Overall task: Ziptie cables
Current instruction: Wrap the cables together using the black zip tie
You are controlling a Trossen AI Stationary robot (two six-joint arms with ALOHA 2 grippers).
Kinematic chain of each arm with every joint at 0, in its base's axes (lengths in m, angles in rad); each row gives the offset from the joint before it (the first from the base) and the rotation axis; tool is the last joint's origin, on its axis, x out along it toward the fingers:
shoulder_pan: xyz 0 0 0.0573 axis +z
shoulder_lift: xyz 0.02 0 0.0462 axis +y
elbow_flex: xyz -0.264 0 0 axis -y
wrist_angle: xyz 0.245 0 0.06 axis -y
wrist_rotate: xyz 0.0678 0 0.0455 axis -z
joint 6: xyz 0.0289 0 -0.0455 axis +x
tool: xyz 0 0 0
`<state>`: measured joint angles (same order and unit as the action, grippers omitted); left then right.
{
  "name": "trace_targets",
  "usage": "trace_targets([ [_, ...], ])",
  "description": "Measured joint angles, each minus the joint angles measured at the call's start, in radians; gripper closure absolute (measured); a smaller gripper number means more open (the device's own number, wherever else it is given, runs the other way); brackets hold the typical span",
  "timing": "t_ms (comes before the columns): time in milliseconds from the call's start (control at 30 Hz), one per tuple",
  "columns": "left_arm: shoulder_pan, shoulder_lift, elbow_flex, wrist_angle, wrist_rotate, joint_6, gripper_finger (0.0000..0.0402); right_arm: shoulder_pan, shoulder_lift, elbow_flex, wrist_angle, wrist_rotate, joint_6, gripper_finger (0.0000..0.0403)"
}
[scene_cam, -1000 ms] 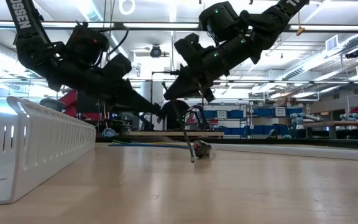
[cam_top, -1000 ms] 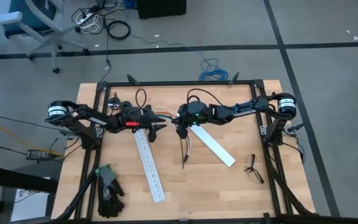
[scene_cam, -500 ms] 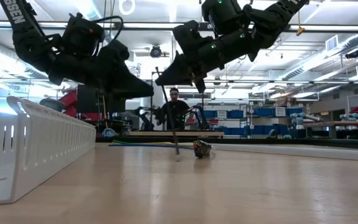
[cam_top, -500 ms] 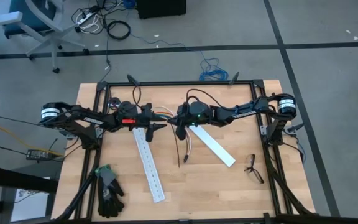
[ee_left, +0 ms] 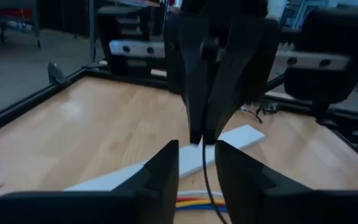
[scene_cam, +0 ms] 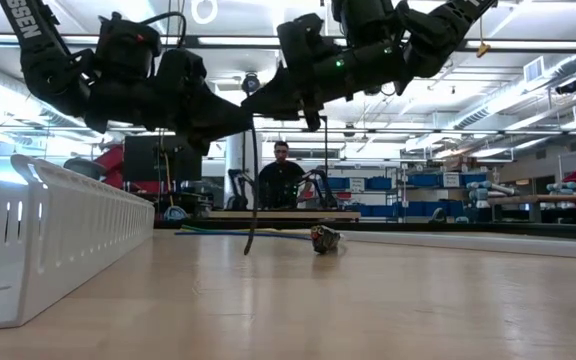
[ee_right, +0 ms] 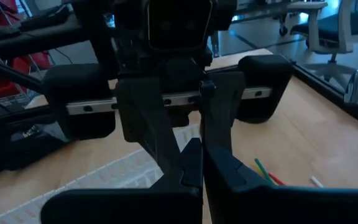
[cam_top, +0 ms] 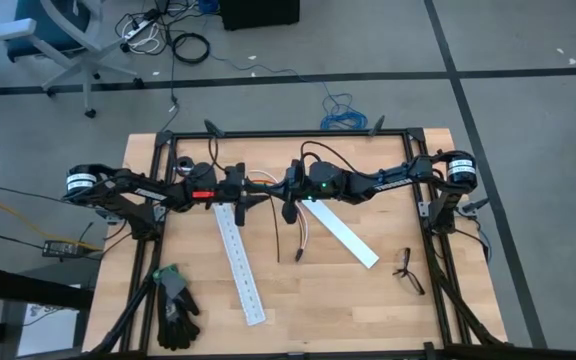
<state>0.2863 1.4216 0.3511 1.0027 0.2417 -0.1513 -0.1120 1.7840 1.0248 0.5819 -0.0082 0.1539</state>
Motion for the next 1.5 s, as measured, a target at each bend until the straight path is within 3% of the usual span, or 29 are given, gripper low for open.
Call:
trace_targets([
  [333,0.0,0.0,0.0,0.051,-0.003,-0.015,0.0374,0.0,0.0,0.0,0.038,0.0,-0.001,0.0403],
  [1233,0.0,0.0,0.0,0.091,0.014,-0.019,0.04,-0.001,0.0,0.0,0.077,-0.012,-0.02,0.0401],
  [1500,0.0,0.0,0.002,0.07,0.023,-0.019,0.0401,-0.015,0.0,0.0,0.066,-0.015,-0.039,0.0352],
])
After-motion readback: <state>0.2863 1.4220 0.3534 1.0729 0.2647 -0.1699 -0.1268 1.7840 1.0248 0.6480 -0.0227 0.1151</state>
